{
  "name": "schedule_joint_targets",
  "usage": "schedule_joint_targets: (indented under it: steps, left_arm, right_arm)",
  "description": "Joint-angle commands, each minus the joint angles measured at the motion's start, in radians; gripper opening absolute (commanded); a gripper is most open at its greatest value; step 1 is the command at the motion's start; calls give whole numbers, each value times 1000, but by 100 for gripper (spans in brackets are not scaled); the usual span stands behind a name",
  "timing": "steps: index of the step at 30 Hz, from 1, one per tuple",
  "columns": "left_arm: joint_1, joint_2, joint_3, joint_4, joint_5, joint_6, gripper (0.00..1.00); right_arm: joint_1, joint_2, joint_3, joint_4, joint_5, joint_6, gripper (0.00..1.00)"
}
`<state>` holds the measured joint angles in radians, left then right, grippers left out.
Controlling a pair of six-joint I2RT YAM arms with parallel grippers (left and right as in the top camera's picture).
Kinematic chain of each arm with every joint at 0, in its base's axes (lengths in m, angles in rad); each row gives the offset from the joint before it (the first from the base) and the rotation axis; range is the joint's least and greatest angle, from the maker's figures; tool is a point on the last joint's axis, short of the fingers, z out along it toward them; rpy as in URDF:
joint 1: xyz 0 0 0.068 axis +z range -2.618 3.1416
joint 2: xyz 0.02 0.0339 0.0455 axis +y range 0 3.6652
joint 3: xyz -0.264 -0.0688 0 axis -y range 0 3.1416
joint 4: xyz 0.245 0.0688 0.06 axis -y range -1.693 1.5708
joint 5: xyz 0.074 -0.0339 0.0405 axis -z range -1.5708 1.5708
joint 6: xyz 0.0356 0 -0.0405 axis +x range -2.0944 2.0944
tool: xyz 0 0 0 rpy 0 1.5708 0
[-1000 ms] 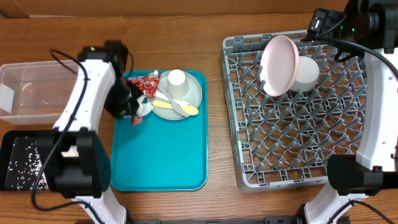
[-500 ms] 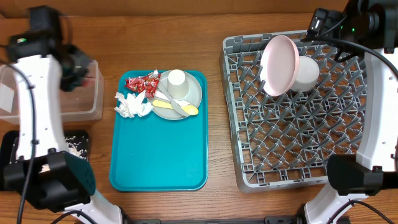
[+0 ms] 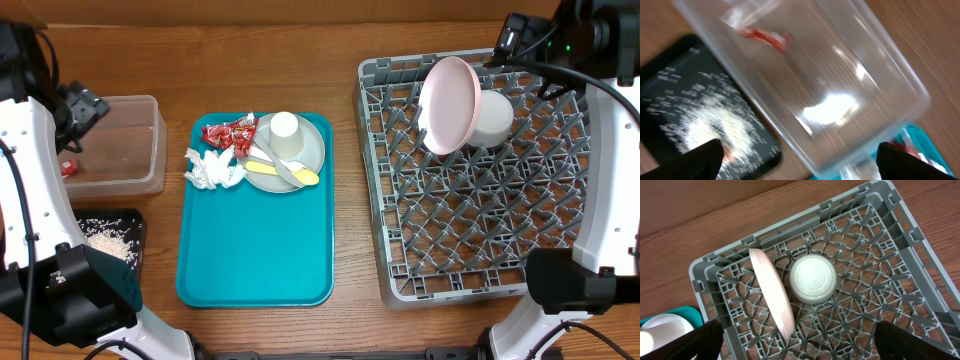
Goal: Sort waste into correct bins and load items into the dishwasher rack
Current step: 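Carry the packet left and drop it into the clear plastic bin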
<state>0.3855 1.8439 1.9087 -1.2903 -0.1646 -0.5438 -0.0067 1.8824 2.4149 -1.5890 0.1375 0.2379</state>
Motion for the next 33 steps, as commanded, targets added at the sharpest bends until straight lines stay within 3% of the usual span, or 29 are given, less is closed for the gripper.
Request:
schedule_joint_targets:
  steps: [1, 9, 13, 18, 26, 33]
  left_arm:
    - [-57, -12, 42, -37, 262, 76, 100]
    - [-301, -11, 22, -126, 285, -13, 95]
    - [-386, -11, -66, -94, 187, -309, 95]
    - [-396, -10, -230, -21, 195, -624, 96]
    - [-396, -9, -451, 217, 221, -681, 96]
    - [-392, -5, -562, 365, 222, -802, 94]
  right_arm:
    - [-2, -6, 0, 5, 8, -3, 100]
    - [-2, -6, 0, 5, 8, -3, 100]
    - [-2, -6, 0, 5, 8, -3, 100]
    - [-2, -6, 0, 5, 8, -3, 100]
    - [-2, -6, 0, 5, 8, -3, 100]
    - [-2, -6, 0, 5, 8, -3, 100]
